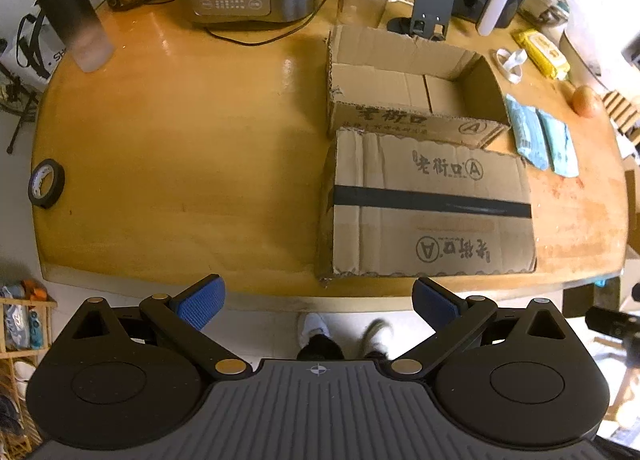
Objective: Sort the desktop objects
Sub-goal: 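Move the right tool toward the two blue packets on the table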
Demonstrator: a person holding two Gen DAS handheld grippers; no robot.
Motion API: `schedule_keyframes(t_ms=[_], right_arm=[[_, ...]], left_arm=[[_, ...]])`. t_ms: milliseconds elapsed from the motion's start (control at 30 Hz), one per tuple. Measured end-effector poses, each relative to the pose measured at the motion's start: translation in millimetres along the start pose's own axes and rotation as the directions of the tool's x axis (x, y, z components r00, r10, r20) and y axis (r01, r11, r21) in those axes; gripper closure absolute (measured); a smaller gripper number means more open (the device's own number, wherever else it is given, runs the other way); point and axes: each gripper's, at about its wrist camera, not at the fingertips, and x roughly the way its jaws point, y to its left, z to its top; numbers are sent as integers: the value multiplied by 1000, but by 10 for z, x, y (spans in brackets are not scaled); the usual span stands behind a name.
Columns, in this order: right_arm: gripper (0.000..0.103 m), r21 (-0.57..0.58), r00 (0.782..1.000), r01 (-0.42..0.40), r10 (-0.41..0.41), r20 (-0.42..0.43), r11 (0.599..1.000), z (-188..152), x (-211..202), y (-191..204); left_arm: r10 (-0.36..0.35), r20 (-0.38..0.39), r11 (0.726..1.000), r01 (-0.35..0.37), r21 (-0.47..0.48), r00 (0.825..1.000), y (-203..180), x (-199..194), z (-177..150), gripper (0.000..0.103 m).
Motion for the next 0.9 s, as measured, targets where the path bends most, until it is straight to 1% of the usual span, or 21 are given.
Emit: schedule_keyframes(t_ms=[167, 333, 667, 900], right_arm=[[0, -11, 1000, -19, 19, 3, 1000, 8, 22, -30], [0, -37, 997, -77, 78, 30, 996, 74, -9, -115], [0, -61, 992, -109, 113, 56, 992, 193, -36, -531], [0, -50, 992, -115, 117, 47, 992, 225, 11, -819]], left_arm=[[8, -2, 1000, -8, -10, 1000, -31, 0, 7, 0], [38, 11, 999, -38, -27, 999, -150, -37, 36, 0], [53, 13, 997, -53, -49, 999, -586, -48, 22, 0], [68, 15, 997, -67, -46, 998, -883, -32, 19, 0]])
